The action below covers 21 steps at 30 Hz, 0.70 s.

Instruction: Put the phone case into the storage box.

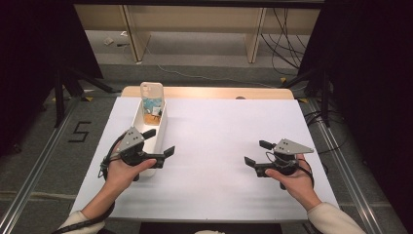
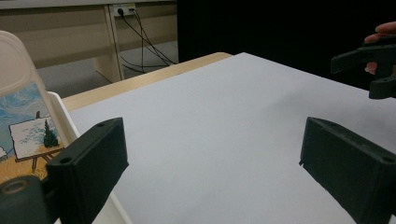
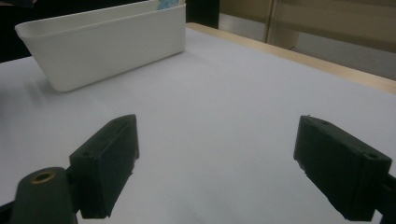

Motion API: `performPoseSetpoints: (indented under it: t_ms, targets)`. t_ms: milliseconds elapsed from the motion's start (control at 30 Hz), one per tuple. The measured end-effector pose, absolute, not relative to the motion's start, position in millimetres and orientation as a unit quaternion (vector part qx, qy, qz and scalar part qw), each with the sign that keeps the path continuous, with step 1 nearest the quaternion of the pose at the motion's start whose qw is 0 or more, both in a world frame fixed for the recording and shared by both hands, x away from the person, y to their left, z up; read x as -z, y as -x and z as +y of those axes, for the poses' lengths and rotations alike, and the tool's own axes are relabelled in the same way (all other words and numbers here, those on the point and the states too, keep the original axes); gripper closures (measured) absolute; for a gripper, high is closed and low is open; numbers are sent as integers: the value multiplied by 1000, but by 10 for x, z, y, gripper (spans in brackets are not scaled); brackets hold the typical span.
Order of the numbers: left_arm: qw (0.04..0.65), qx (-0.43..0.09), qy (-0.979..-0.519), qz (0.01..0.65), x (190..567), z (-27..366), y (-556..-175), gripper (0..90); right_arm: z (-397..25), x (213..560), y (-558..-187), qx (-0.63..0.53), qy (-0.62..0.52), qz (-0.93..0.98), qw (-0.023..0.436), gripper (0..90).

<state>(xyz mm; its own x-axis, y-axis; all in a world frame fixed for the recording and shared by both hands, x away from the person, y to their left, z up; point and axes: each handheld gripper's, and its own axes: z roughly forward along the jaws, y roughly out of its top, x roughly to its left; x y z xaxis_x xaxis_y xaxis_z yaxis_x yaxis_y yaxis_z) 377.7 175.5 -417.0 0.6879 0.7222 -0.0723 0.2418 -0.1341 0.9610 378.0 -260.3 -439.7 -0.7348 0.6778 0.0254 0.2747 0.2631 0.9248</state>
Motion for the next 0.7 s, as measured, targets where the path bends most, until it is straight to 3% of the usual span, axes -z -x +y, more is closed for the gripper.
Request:
performPoseSetpoints:
  t_ms: [700]
  targets:
    - [569, -206, -723, 333, 4170, 1746, -3803, 68, -2619, 4398, -3785, -525, -311, 768, 194, 152]
